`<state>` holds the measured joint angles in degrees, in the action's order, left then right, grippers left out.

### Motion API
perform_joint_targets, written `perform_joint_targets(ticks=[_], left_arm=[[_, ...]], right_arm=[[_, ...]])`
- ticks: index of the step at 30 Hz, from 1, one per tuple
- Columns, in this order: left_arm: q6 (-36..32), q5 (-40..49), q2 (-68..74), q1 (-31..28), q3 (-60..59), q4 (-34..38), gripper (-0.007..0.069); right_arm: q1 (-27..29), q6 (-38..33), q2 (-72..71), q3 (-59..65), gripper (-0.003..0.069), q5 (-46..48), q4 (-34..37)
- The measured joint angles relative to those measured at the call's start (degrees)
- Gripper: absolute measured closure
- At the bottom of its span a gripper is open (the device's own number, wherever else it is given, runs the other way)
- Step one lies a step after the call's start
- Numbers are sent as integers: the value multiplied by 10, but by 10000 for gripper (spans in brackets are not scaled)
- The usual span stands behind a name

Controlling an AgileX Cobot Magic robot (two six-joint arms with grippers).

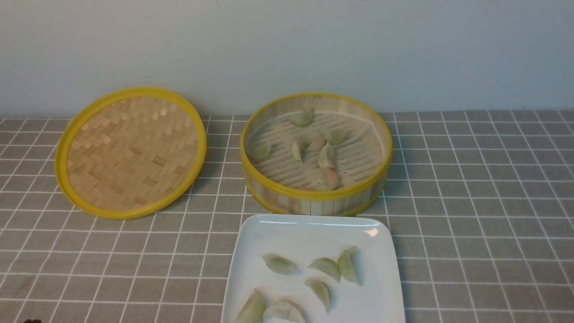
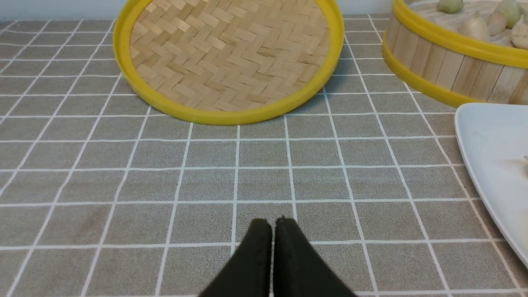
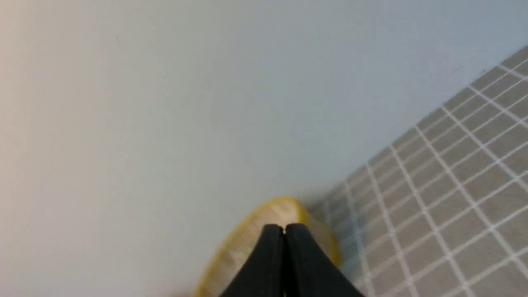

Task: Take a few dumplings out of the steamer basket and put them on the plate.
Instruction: Use the right arm to grab a dumpling from inside the steamer

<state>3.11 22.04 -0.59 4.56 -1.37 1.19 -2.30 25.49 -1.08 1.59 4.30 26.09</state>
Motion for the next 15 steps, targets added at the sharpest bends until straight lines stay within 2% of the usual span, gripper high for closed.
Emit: perform_joint_targets(ticks=[1, 5, 9, 15], left_arm=[[0, 0, 0, 0, 0, 0, 629], [0, 0, 0, 0, 0, 0, 629], [0, 0, 0, 0, 0, 0, 629], [0, 0, 0, 0, 0, 0, 629]], right_arm=[[0, 7, 0, 0, 672, -21, 40], [0, -5, 0, 0, 672, -65, 101], [0, -23, 0, 0, 672, -109, 119], [0, -38, 0, 0, 672, -125, 122]])
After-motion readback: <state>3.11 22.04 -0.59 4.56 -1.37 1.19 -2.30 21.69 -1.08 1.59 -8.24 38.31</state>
